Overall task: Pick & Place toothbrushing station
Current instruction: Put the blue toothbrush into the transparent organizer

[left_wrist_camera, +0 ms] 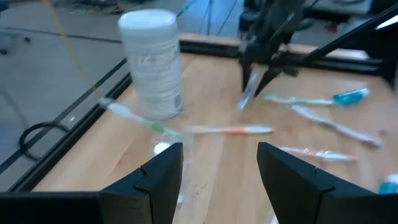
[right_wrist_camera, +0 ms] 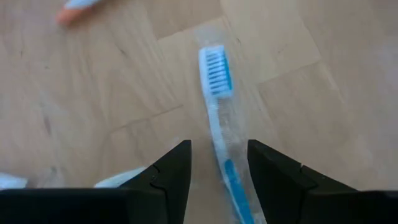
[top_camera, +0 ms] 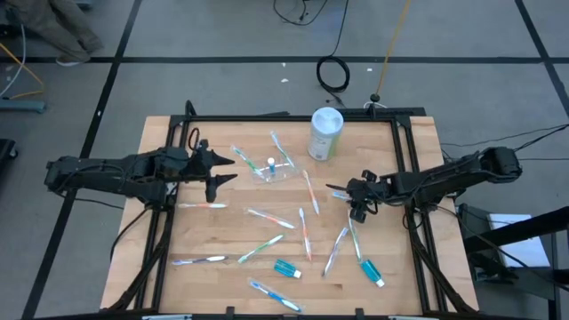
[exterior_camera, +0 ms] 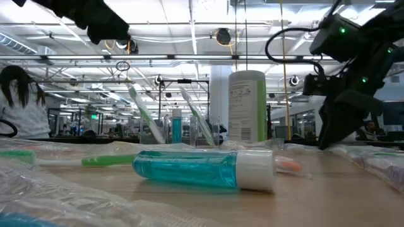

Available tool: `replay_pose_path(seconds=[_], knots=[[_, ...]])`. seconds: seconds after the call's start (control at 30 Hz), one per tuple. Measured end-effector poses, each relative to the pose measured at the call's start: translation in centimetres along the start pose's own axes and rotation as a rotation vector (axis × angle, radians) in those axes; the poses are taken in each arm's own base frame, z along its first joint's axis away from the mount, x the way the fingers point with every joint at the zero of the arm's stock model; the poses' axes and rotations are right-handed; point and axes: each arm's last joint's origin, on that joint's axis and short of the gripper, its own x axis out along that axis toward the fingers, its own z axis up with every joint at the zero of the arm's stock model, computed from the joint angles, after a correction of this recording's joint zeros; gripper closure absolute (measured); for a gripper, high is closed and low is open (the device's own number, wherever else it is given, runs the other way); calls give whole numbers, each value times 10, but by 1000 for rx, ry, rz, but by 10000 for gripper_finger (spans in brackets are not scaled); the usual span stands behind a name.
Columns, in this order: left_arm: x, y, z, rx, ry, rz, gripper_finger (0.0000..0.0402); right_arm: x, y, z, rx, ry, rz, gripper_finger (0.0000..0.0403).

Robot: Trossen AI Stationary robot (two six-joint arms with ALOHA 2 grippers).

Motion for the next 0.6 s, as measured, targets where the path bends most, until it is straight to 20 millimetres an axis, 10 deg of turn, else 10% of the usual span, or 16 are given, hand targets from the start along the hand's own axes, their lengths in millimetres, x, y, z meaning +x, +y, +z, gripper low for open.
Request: replay_pose_path(seconds=[0.33,0.6], knots=[[-11,-14,32,137,-305,-463,188,11,-4,-15,-2,-86,24,287],[-4,-13,24,131,-221,-415,188,12,-6,-18,61,-78,16,370]])
